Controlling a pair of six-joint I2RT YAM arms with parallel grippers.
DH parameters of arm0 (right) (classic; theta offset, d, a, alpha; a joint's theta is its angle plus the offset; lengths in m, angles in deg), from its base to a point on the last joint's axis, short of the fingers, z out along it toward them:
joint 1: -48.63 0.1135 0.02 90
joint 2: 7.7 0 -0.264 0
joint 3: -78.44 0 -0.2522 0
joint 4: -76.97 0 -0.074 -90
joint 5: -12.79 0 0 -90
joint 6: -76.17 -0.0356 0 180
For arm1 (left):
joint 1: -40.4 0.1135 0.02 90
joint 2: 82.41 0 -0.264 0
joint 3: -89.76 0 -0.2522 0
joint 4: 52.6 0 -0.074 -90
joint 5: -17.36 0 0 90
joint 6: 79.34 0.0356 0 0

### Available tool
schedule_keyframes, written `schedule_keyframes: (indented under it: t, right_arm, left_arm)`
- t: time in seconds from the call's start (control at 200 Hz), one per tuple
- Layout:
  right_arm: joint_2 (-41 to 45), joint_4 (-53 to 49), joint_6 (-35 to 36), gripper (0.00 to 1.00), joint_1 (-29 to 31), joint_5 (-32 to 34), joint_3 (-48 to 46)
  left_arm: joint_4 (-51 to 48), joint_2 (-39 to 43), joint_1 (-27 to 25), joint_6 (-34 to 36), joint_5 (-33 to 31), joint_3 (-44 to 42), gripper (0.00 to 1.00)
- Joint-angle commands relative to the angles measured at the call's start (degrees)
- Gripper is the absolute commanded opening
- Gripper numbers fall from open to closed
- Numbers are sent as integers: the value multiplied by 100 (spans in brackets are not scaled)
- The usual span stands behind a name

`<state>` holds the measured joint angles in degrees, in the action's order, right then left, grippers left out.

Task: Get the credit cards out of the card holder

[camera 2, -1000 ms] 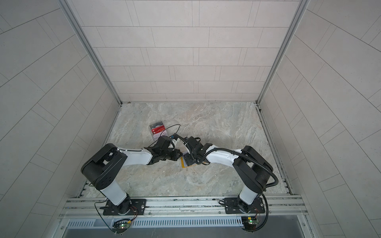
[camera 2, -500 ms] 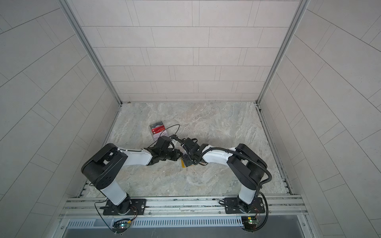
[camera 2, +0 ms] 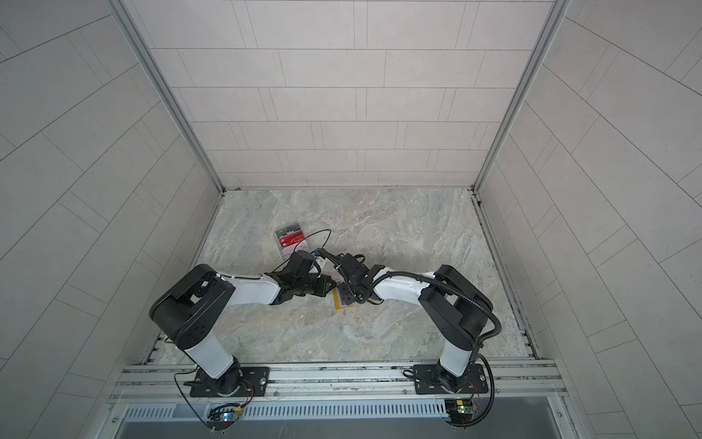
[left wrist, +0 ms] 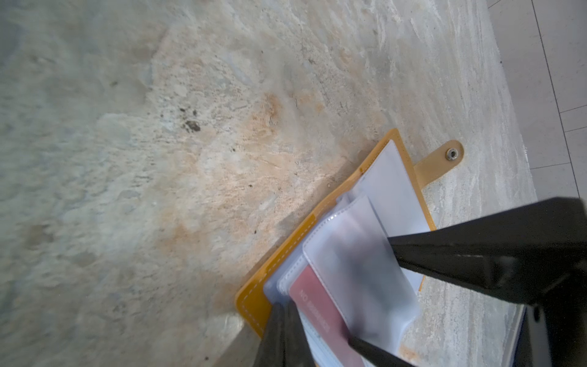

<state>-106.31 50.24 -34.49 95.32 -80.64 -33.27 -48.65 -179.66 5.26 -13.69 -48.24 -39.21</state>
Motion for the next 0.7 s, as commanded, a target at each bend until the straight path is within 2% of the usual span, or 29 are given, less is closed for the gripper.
schedule_keyframes:
  t: [0.0,0.25,0.696]
  right_arm:
    - [144,-26,-34,51,-18,184,-85]
    - [232,-379,-64,49,-99,512,-6]
    - [650,-626,-154,48,-326,711,-130]
  left_arm:
    - [-418,-89,15,160,-65,-116,0]
    - [-451,-71,15,257,-26,-110,0]
    - [-525,-51,10,369,60,-101,0]
